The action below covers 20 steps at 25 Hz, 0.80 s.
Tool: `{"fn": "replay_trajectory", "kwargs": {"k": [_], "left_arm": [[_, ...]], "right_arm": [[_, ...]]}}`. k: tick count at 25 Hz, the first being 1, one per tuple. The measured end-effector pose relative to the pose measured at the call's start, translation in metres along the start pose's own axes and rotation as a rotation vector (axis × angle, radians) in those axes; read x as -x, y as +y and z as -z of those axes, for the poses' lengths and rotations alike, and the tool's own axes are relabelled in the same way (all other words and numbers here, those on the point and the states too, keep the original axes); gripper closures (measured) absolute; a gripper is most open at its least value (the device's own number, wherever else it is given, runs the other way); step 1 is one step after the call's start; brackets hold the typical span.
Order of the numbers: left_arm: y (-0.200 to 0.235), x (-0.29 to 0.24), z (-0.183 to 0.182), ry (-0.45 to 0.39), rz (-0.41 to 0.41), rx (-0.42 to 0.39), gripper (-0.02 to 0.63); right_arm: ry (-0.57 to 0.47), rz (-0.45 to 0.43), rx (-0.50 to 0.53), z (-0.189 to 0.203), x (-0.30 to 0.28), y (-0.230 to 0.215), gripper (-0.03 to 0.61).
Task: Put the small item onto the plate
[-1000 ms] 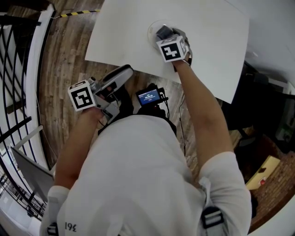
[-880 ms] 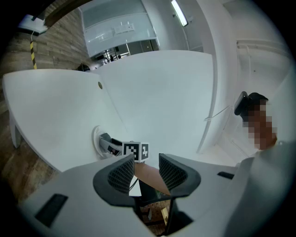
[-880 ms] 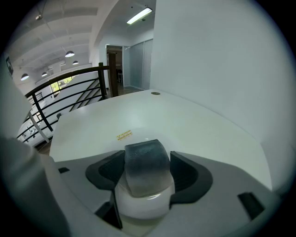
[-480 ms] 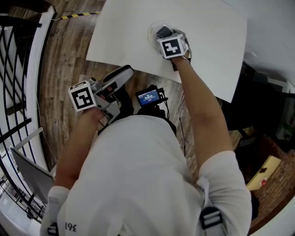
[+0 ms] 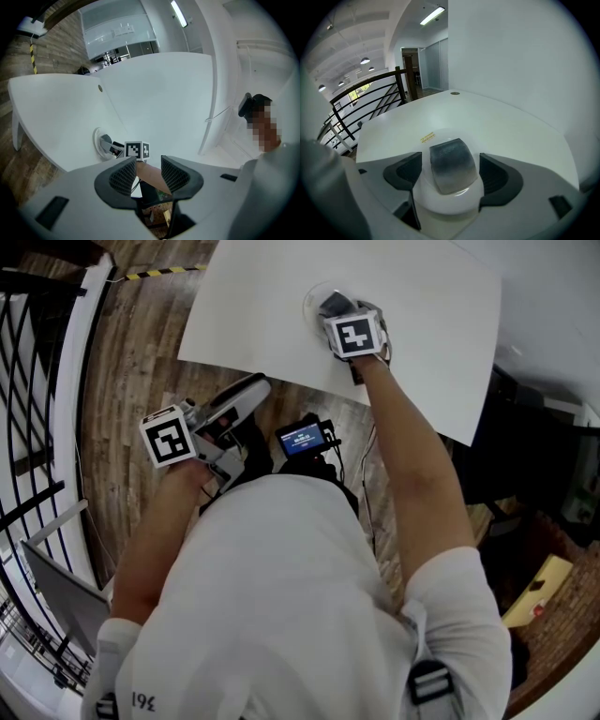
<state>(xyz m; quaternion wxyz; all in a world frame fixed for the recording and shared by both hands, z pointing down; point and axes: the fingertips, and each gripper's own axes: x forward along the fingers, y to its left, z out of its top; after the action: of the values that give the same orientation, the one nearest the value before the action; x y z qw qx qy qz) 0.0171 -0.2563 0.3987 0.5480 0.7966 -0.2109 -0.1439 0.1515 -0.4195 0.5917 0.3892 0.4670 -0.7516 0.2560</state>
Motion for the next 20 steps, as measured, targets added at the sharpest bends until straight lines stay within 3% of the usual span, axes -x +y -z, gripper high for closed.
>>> {"fn": "replay_trajectory", "kwargs": {"k": [11,20], "left_arm": [[-0.009,-0.004,-0.001,0.025,0.039,-0.014,0.453],[-0.02,-0.007,-0.002,0.034,0.088,-0.014,0.453]], "right_arm": [[-0.028,0.008,0.005,-0.005,0.019,-0.001,0.213],[-0.093,-0.034,-0.018,-0.013,0.05,0.007,0.215]]}}
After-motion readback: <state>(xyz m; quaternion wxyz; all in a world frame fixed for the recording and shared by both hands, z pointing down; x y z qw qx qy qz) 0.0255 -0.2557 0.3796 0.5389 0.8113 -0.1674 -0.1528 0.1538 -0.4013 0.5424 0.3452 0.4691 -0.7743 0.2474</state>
